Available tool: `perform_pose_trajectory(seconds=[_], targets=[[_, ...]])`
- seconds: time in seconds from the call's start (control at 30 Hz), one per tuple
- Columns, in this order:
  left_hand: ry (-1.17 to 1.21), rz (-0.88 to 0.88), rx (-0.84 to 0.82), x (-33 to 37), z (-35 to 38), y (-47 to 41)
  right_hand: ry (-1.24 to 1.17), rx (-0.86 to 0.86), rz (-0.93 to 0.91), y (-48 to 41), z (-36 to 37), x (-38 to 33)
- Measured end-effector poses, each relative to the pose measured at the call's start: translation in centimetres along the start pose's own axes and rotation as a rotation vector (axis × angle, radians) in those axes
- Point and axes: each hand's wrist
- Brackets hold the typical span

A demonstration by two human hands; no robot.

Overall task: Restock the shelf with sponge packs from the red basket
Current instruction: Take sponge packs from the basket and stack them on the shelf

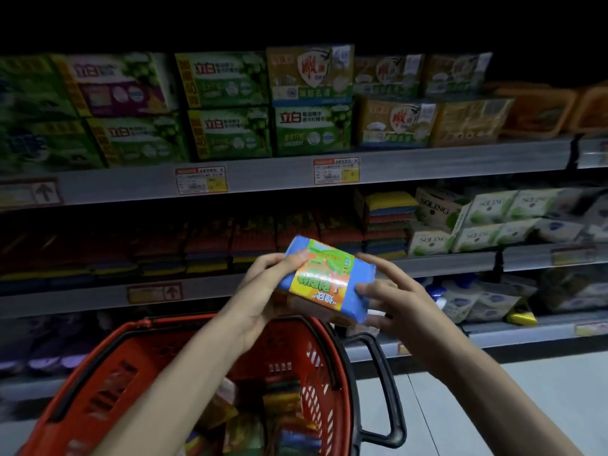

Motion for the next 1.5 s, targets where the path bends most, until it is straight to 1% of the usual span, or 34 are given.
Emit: perform_pose_trajectory(seconds=[0.1,0.17,0.23,0.27,0.3,0.37,0.43,0.53,0.63,0.73,0.8,0.97,1.07,1.13,1.27,1.37,1.5], targets=[[0.075,0.104,0.037,0.4,0.6,-0.2,-0.088,0.12,-0.032,-0.3,0.1,0.3],[0.106,0.19,0.094,-0.1,1.3,0.0,-0.184,0.204,-0.066,-0.5,0.3,0.6],[-0.044,0.261,0.21,-1.5,2.0,0.8,-0.251,0.276,-0.102,-0.8,0.5,0.9],[-0.122,0.29,0.245,-2.3,2.5,1.4,-0.265,0.298,-0.121,-1.0,0.6,1.0],[-0.179,0.312,0.236,-3.1,3.1,2.1,-0.267,0.307,-0.139,-1.1,0.8,1.0],[-0.244,0.349,0.142,-4.4,4.1,3.0,-0.242,0.315,-0.167,-1.2,1.2,1.1],[-0.239,0.376,0.085,-5.0,4.8,3.1,-0.169,0.335,-0.212,-1.3,1.7,1.3],[-0.141,0.392,0.118,-4.8,5.4,2.5,0.074,0.385,-0.296,-1.3,2.2,1.3],[-0.077,0.414,0.163,-4.3,5.8,1.6,0.181,0.352,-0.338,-1.6,2.3,1.3],[-0.032,0.437,0.206,-3.7,6.4,0.5,0.319,0.363,-0.356,-2.3,1.9,1.2],[-0.017,0.443,0.217,-3.6,6.8,-0.3,0.355,0.353,-0.367,-2.5,1.6,1.0],[-0.022,0.473,0.224,-3.4,7.6,-1.3,0.335,0.281,-0.349,-3.4,0.7,0.8],[-0.033,0.47,0.272,-3.1,7.7,-2.4,0.274,0.248,-0.346,-4.1,0.4,0.6],[-0.059,0.458,0.3,-2.9,7.7,-3.1,0.252,0.254,-0.343,-4.5,0.3,0.5],[-0.002,0.433,0.261,-2.7,8.1,-4.0,0.235,0.276,-0.334,-5.3,-0.3,0.5],[0.027,0.429,0.265,-2.9,8.6,-4.5,0.227,0.274,-0.328,-5.7,-0.9,0.4],[0.055,0.39,0.285,-3.4,8.9,-5.4,0.265,0.265,-0.304,-6.1,-1.2,0.3]])
Point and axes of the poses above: each hand's wrist, its own y-axis away from the middle knuckle, its own z-axis out of the palm, x = y × z, and after that the axes turned 11 degrees about -x, right-handed
